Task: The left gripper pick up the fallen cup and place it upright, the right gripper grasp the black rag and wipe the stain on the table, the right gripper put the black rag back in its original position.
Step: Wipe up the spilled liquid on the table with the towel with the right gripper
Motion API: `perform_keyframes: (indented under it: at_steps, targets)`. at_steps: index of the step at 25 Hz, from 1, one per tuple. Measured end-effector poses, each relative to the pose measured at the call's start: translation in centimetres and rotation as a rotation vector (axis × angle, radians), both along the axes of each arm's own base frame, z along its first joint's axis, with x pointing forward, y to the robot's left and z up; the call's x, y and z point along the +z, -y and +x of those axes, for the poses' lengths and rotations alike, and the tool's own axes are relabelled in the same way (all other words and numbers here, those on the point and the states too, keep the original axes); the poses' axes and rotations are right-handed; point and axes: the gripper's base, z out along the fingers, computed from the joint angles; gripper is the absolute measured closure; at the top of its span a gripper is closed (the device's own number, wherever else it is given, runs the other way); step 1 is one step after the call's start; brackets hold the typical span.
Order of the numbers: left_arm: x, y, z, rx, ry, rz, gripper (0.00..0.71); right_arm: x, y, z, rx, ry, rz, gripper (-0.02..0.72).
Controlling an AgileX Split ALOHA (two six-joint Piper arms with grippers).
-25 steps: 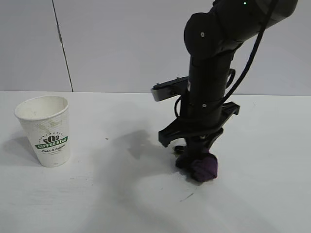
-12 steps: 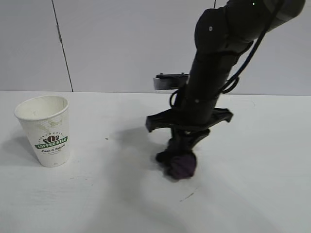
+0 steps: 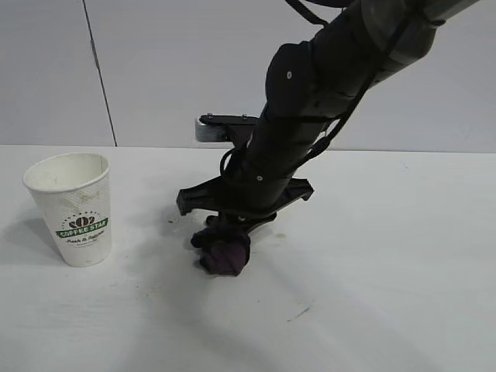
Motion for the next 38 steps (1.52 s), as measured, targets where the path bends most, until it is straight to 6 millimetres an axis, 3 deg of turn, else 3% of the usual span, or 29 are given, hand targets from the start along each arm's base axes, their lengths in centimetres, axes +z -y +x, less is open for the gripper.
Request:
perform_keyframes:
  at_steps: [5, 10, 13, 16, 22, 25, 30, 38]
  targets:
    - [0.0, 0.0, 0.0, 0.000, 0.000, 0.000, 0.016, 0.7, 4.6, 1.5, -0.068, -0.055, -0.089, 0.616]
    - [0.0, 0.0, 0.0, 0.000, 0.000, 0.000, 0.016, 1.1, 9.4, 1.7, -0.073, -0.157, -0.269, 0.616]
    - [0.0, 0.0, 0.0, 0.000, 0.000, 0.000, 0.016, 1.3, 10.9, 1.6, -0.107, -0.219, -0.267, 0.616]
    - [0.0, 0.0, 0.0, 0.000, 0.000, 0.000, 0.016, 1.2, 10.2, 1.0, -0.059, -0.299, -0.191, 0.616]
    - [0.0, 0.0, 0.0, 0.000, 0.000, 0.000, 0.016, 0.7, 3.7, -1.5, 0.118, -0.352, 0.020, 0.618]
    - [0.0, 0.0, 0.0, 0.000, 0.000, 0.000, 0.016, 0.6, 2.1, -2.2, 0.159, -0.334, 0.012, 0.618]
    - [0.0, 0.0, 0.0, 0.000, -0.001, 0.000, 0.016, 1.2, 2.7, -1.6, 0.128, -0.326, -0.075, 0.618]
    - [0.0, 0.0, 0.0, 0.000, -0.001, 0.000, 0.016, 4.6, 3.9, 1.1, 0.034, -0.204, -0.223, 0.618]
